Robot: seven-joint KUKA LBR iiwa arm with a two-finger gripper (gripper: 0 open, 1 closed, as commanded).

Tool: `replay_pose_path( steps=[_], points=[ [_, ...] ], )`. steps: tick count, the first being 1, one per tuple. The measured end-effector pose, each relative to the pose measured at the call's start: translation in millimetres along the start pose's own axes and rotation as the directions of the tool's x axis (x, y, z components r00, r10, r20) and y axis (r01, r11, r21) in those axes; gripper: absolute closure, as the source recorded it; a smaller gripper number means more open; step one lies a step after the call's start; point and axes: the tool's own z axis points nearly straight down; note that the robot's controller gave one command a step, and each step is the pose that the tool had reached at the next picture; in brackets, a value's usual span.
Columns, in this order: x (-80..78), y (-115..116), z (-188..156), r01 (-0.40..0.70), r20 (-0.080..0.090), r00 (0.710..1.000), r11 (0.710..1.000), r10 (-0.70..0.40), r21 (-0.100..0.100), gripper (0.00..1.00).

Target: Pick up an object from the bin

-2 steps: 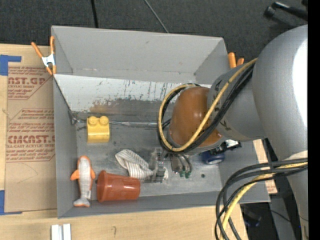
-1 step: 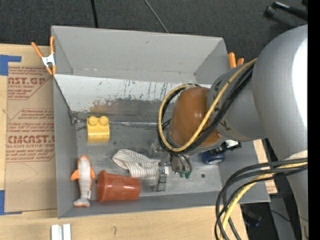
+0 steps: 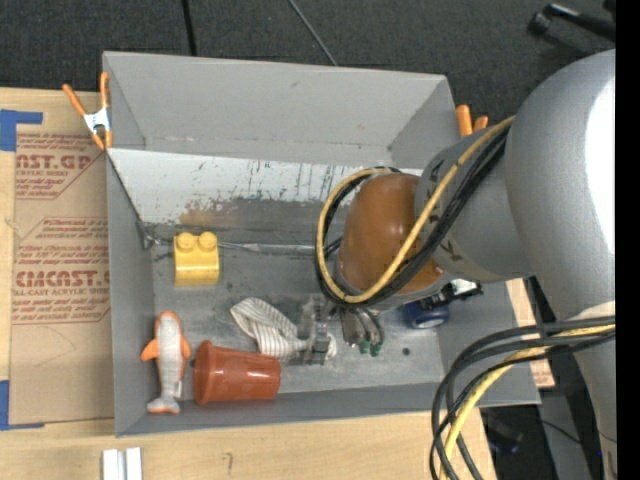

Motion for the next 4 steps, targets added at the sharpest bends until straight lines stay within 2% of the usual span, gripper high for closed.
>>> replay_pose_path(
  steps=[1,2,3,4],
  points=[
    [0.0,0.0,0.0,0.0,0.0,1.0,1.0,0.0,0.0,1.0],
    [-20.3,-21.8,-112.7,-0.04,0.001,0.999,0.999,0.04,0.0,1.0],
    [-20.2,-21.9,-112.7,-0.04,0.001,0.999,0.999,0.04,0.001,1.0],
    [-21.9,-22.9,-158.9,-0.053,-0.004,0.999,0.999,0.053,0.0,1.0]
  ],
)
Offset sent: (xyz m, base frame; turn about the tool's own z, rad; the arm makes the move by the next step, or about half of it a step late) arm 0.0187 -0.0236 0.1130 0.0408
